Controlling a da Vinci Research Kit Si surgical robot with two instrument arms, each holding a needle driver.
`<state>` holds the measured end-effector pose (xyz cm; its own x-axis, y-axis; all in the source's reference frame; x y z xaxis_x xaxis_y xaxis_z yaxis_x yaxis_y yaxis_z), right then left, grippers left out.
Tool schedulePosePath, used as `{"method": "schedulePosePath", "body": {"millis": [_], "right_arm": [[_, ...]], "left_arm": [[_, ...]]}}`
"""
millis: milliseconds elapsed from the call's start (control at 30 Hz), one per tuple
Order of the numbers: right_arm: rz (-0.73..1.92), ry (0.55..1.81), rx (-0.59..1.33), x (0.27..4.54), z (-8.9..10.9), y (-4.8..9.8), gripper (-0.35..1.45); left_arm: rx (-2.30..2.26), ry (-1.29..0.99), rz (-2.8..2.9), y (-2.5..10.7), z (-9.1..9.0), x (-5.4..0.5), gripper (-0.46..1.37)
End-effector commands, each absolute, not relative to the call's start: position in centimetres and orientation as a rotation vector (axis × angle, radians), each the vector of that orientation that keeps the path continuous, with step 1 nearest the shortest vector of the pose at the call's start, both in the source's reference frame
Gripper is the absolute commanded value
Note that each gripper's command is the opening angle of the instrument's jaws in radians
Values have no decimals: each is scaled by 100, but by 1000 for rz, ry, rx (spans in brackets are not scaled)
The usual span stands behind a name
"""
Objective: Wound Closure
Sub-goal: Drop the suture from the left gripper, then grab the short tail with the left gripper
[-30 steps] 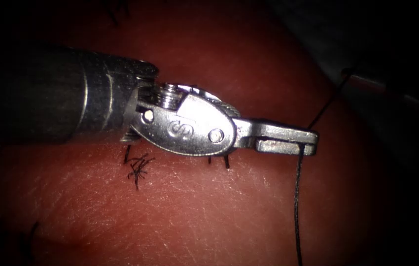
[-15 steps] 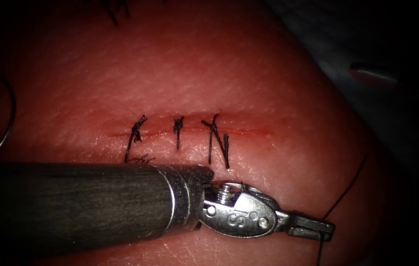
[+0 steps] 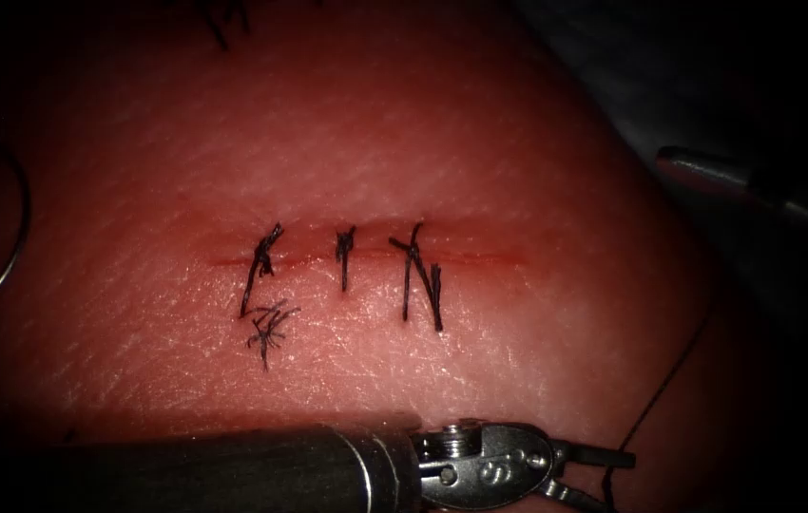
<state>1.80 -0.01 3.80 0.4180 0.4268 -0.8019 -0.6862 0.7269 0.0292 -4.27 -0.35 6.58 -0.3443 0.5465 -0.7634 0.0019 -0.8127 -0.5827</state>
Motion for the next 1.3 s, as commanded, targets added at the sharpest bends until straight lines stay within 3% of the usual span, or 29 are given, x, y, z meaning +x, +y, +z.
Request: {"method": "schedulePosePath", "body": {"millis": [33,167,433,833,1100,1267,1300], "right_arm": [[713,896,-328,180,379,-3,63],[711,897,-331,183,376,-11,62],[709,898,-333,183,376,-14,61],[704,902,-342,184,379,-21,66],[726,909,-341,188,392,-31,89],[745,910,-332,191,405,-41,80],[754,912,-313,191,412,-43,65]], "left_arm": [[-1516,-701,2233,-34,655,-426,85],[-1291,-692,2366,-36,654,-417,118],[-1266,-688,2374,-34,644,-388,118],[-1225,-613,2336,-7,605,-328,114],[-1320,-549,2258,34,557,-304,105],[-1328,-518,2225,46,541,-289,84],[-1322,-513,2218,48,538,-283,81]]}}
